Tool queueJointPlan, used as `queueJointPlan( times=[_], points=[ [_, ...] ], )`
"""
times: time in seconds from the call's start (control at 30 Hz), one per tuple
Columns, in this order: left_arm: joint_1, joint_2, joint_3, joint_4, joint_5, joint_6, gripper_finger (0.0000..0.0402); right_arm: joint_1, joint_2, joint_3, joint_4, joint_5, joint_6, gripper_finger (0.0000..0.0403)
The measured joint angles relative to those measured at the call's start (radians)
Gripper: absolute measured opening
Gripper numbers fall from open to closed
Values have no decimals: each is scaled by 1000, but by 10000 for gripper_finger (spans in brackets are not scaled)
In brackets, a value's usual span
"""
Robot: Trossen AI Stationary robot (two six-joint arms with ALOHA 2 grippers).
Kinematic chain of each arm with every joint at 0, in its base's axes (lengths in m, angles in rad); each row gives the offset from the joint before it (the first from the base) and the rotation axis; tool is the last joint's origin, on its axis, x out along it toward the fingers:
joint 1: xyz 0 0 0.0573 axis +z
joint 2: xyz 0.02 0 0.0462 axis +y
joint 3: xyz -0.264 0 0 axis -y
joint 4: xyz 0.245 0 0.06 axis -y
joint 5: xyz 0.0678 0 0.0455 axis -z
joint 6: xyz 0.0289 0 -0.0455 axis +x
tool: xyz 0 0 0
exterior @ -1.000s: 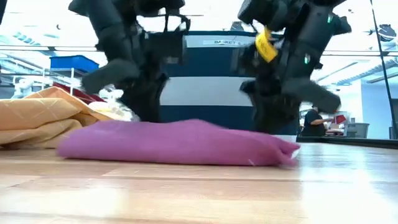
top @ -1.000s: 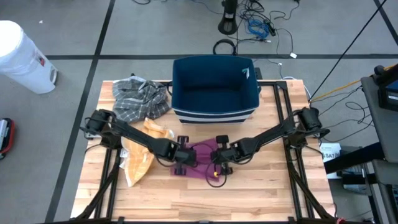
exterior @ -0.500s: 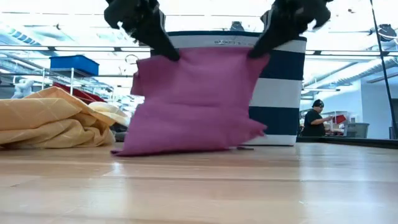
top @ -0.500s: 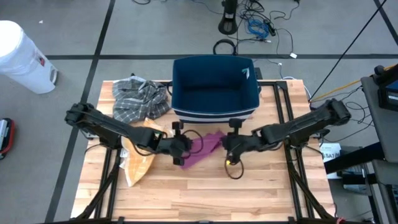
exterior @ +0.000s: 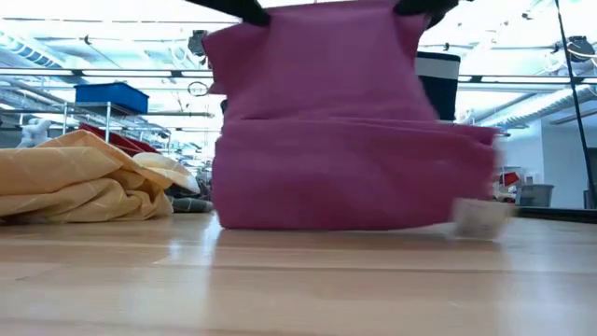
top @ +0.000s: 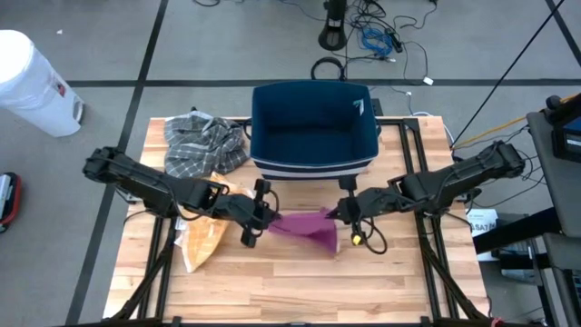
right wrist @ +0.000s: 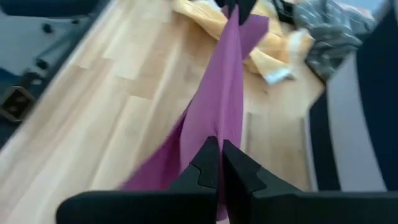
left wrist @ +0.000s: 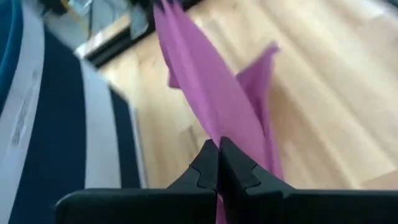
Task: Fold towel
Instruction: Fold the purple towel
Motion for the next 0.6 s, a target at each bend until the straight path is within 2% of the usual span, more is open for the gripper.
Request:
queueJointPlan(
  times=[0.33, 0.43, 0.6],
  points=[
    [-33, -34, 1, 122, 190, 56, 1, 90, -44, 0, 73, -143, -12, 0],
    [-35, -50, 1, 134, 166, 86, 1, 102, -55, 1, 63, -120, -13, 0],
    [23, -55, 0, 125, 71, 127, 1, 86, -74, 2, -15, -14, -15, 0]
  ],
)
